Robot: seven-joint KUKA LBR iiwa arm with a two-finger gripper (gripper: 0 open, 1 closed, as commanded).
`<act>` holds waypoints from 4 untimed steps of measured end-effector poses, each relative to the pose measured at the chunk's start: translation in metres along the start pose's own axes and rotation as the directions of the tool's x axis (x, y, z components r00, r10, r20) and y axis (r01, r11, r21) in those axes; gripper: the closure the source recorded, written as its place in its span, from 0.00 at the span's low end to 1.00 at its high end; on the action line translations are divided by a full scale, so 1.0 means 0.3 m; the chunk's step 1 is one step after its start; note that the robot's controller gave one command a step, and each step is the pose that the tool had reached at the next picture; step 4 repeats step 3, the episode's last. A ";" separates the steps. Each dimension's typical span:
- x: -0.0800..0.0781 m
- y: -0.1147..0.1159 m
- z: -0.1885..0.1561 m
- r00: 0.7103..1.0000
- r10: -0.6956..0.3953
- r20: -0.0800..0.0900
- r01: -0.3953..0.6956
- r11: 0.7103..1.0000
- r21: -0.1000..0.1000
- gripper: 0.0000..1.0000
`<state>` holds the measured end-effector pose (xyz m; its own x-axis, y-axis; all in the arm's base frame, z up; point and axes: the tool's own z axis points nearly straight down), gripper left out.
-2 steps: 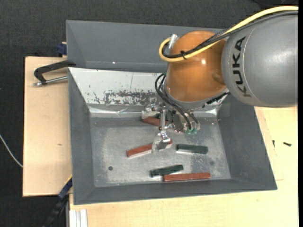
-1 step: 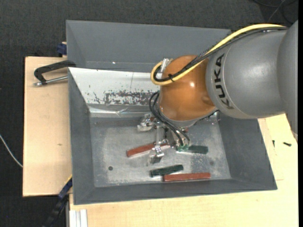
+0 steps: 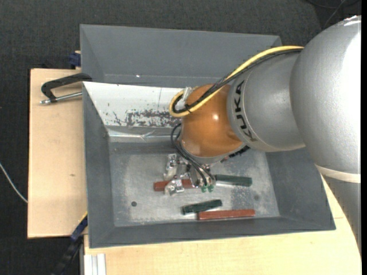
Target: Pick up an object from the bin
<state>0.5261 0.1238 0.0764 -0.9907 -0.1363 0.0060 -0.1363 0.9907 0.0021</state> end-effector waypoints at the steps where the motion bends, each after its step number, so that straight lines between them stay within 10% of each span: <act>1: 0.000 0.000 0.000 1.000 0.000 0.000 0.000 1.000 0.000 1.00; 2: -0.002 0.028 -0.556 1.000 -0.021 0.020 0.021 1.000 0.000 1.00; 4: 0.001 0.028 -0.546 1.000 -0.021 0.014 0.021 1.000 0.001 1.00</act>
Offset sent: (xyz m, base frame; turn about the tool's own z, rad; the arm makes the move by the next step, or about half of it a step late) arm -0.0021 0.0071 0.1617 -0.0211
